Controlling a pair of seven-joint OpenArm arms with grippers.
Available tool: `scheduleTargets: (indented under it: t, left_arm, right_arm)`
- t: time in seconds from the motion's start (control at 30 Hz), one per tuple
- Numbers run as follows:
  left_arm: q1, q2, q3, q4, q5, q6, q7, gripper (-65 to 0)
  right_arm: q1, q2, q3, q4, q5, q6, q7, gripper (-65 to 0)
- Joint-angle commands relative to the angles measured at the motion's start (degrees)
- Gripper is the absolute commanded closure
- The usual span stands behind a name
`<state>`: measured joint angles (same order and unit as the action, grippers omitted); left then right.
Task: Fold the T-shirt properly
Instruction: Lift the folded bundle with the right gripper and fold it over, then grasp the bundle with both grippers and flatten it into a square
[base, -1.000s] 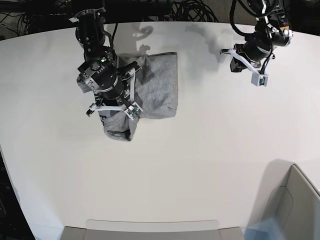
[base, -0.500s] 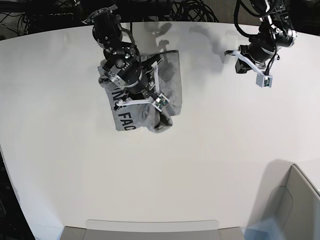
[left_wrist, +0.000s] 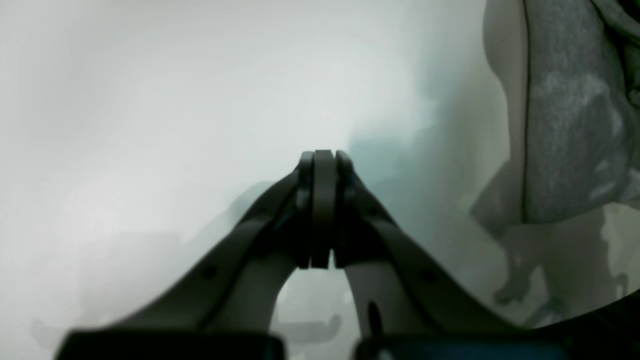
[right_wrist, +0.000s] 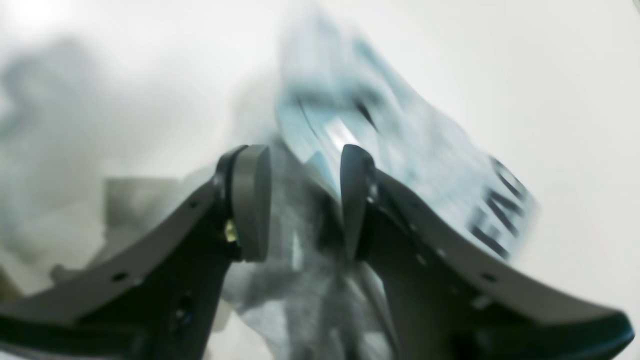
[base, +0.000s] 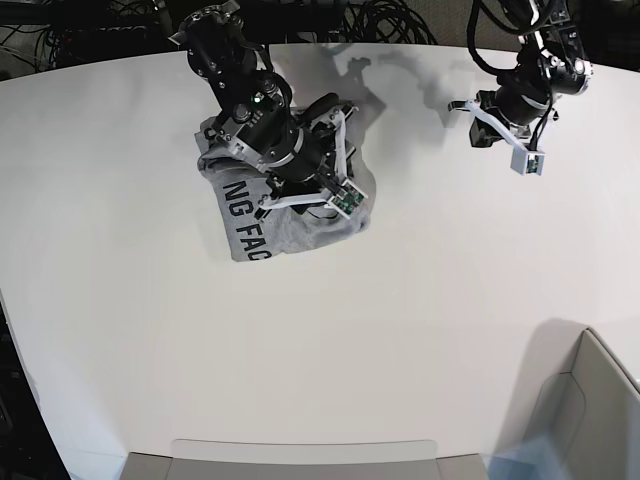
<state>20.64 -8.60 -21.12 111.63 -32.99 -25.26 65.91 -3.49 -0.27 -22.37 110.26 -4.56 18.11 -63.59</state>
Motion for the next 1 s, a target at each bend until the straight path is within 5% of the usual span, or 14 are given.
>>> scheduleTargets:
  t: [0.0,0.13,0.27,0.4,0.57,0.77,0.97]
  left_arm:
    - [-0.12,-0.41,-0.37,0.85,-0.72,-0.19,-0.99,0.0]
    - [-0.12,-0.41,-0.46,0.85,-0.72,-0.19,-0.99,0.0]
    - [-0.12,-0.41,-0.19,0.85,-0.72,-0.19,-1.07,0.0]
    - [-0.12,-0.23,-0.11,0.85,-0.72,-0.19,-1.07,0.0]
    - [-0.20,-0.23,-0.02,0.76,-0.72,-0.19,-1.07,0.0]
    - [-0.20,-0.15,-0.02,0.76,-0.72,-0.19,-1.07,0.0]
    - [-0.20,-0.15,-0.11,0.76,-0.72,-0.19,-1.16,0.0]
  right_arm:
    - [0.98,-0.39,0.17,1.00,0.56,-0.13,0.78,-23.2]
    - [1.07,-0.12,2.11,4.16,1.88,-0.22,0.96,-23.1]
    - [1.07,0.14,13.36,8.12,1.44,-0.22,0.96,-21.6]
    - [0.98,3.22,24.35,8.03,1.61,-0.22,0.69,-12.8]
    - [-3.24,7.17,29.62,7.94,1.79,-0.22,0.60,0.0]
    - [-8.07,8.32,28.13,5.39,2.23,0.05,0.60,0.0]
    - [-10.80,9.28,17.05,5.48,8.47,6.20,0.69,0.0]
